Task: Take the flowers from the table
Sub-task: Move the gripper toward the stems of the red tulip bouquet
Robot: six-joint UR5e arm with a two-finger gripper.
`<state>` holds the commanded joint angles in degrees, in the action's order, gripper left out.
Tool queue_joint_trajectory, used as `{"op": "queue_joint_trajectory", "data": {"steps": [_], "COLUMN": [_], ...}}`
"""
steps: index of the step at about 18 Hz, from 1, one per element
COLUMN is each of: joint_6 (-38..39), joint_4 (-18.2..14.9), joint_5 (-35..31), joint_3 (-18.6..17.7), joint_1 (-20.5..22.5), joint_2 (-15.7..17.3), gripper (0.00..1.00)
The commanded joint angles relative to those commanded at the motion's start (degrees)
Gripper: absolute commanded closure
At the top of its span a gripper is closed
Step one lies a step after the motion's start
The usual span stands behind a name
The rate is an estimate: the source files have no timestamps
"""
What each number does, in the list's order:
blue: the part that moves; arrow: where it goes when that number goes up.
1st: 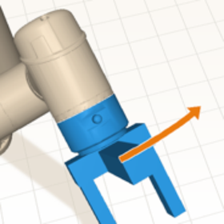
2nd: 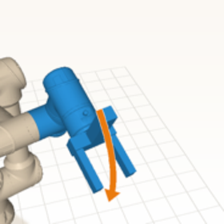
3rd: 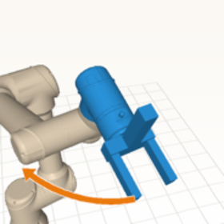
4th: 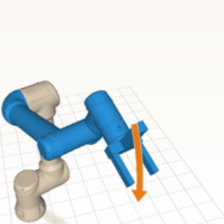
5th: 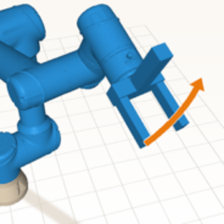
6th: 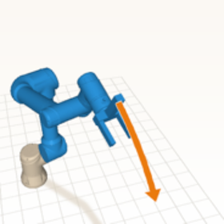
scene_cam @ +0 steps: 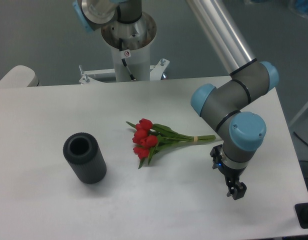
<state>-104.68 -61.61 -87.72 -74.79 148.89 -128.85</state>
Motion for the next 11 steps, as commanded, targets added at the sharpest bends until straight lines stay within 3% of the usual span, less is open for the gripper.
{"op": "queue_joint_trajectory", "data": {"steps": [6, 9, 11], "joint_6": [-0.96, -1.06, -2.02], "joint_4": [-0.78, -6.66, -8.78], "joint_5": [-0.27, -0.26, -0.17], "joint_3": [-0.53, -0.62, -1.92], "joint_1": [0.79, 1.05, 1.23], "joint_2": [0.96, 2.54, 3.95], "gripper": [0.00, 0.00, 0.00]}}
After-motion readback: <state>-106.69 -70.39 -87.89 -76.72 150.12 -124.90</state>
